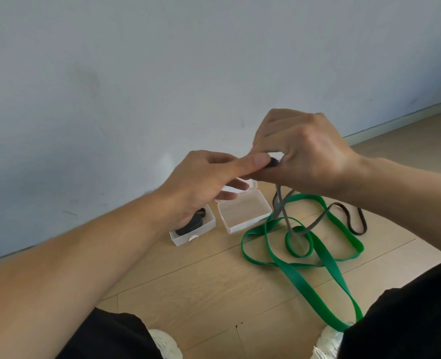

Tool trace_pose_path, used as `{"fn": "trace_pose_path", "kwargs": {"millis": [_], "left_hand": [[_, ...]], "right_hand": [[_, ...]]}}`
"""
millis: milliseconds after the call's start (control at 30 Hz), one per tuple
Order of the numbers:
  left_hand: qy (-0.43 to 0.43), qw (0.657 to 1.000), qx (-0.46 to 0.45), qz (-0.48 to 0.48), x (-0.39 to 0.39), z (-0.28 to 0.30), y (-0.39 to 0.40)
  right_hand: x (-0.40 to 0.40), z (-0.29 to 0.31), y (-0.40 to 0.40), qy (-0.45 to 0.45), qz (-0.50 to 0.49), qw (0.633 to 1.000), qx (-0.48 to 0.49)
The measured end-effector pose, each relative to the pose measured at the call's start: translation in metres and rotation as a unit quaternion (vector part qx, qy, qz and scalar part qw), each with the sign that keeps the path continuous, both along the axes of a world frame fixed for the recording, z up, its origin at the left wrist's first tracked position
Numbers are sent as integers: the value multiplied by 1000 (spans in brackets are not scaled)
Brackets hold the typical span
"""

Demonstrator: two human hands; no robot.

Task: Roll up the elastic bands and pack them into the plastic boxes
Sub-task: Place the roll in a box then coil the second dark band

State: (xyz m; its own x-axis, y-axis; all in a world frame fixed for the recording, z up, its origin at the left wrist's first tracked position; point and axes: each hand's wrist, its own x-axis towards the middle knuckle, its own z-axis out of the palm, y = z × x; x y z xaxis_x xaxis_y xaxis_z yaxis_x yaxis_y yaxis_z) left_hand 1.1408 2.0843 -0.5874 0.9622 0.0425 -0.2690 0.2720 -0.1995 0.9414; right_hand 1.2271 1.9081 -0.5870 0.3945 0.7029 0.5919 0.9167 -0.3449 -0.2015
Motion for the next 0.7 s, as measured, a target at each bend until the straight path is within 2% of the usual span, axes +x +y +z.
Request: {"fn": "trace_pose_path", "kwargs": {"millis": [67,167,233,367,567,633,700], "left_hand": [[-15,999,34,26,-1,-2,-4],[-26,999,25,17,0,0,-3],[-35,999,-1,9,4,0,1],[-47,995,-86,-13,10,0,9],[-38,975,-208,-68,8,-1,11],[-34,973,-216,-75,8,-3,10],[-29,975,-202,-84,8,-4,11]], "right_hand": [[-3,-2,2,-35,-9,999,-28],[-7,-5,5,-38,-22,999,10],[-9,-5,8,3,-31,998,52],[-13,4,8,143,-8,986,86],[-31,4,11,254,16,953,163],[-34,4,11,268,15,949,165],[-33,8,10,240,10,959,148]]}}
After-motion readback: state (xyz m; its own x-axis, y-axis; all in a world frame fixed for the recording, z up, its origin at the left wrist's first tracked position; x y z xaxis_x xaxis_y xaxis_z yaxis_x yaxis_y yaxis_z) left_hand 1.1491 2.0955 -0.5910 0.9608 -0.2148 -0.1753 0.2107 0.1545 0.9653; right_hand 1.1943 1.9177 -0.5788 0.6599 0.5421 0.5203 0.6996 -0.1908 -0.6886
